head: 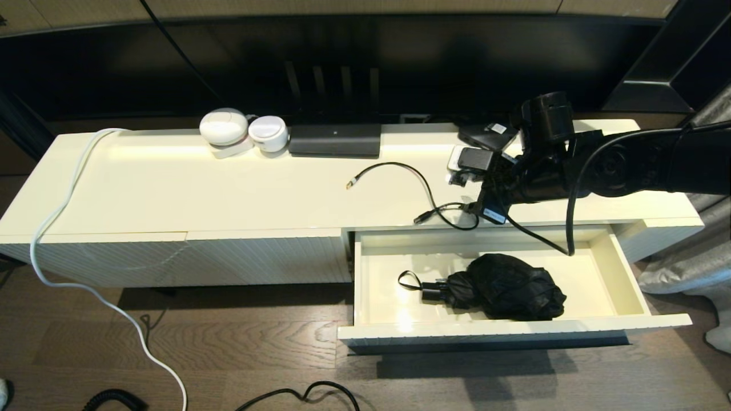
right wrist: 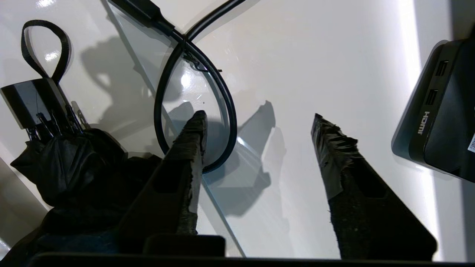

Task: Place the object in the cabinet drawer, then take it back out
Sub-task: Take the data cable out of the drawer and put it on the table, then take the umbrella out of the drawer and put it on the table

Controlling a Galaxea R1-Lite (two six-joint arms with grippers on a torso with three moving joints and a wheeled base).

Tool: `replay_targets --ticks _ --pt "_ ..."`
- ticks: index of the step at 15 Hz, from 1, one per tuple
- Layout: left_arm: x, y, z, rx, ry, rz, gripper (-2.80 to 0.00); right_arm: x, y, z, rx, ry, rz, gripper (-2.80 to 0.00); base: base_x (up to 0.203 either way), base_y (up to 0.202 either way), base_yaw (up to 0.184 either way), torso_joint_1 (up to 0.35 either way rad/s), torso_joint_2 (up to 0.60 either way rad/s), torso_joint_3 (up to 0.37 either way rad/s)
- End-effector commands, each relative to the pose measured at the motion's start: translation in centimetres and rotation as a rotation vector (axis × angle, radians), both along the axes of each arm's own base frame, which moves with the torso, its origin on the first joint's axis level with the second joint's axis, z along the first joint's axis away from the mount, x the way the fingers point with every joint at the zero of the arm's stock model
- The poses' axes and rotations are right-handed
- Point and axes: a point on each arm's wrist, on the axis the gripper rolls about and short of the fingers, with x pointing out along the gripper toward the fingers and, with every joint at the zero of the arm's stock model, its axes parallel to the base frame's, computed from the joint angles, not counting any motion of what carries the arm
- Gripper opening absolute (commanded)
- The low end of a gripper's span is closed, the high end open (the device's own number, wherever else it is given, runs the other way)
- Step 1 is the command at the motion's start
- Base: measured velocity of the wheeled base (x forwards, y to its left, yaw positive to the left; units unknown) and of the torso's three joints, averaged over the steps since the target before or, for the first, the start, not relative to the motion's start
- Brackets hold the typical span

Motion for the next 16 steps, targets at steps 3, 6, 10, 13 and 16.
replay_targets --ticks 3,6,10,13,16 --pt "0.0 0.0 0.0 -0.001 0.000 -0.001 -2.80 -0.7 -0.4 1.0 0.000 -0.019 0.001 0.00 0.000 0.000 0.000 0.000 0.00 0.000" --pt "0.0 0.0 0.0 -0.001 0.000 0.000 -2.80 -3.5 -2.0 3.9 0.003 -0.038 -0.012 0.00 0.000 0.000 0.000 0.000 0.00 0.000" --pt "0.0 0.0 0.0 -0.001 0.000 0.000 -2.80 -8.8 -5.2 6.0 -0.039 0.009 -0.038 0.00 0.000 0.000 0.000 0.000 0.00 0.000" --pt "0.0 0.0 0.0 -0.001 0.000 0.001 -2.80 -12.4 -7.3 5.4 -0.093 0.049 -0.047 0.00 0.000 0.000 0.000 0.000 0.00 0.000" --pt "0.0 0.0 0.0 -0.001 0.000 -0.001 -2.80 -15.9 -8.6 4.2 -0.116 0.085 -0.049 -2.80 0.000 0.000 0.000 0.000 0.00 0.000"
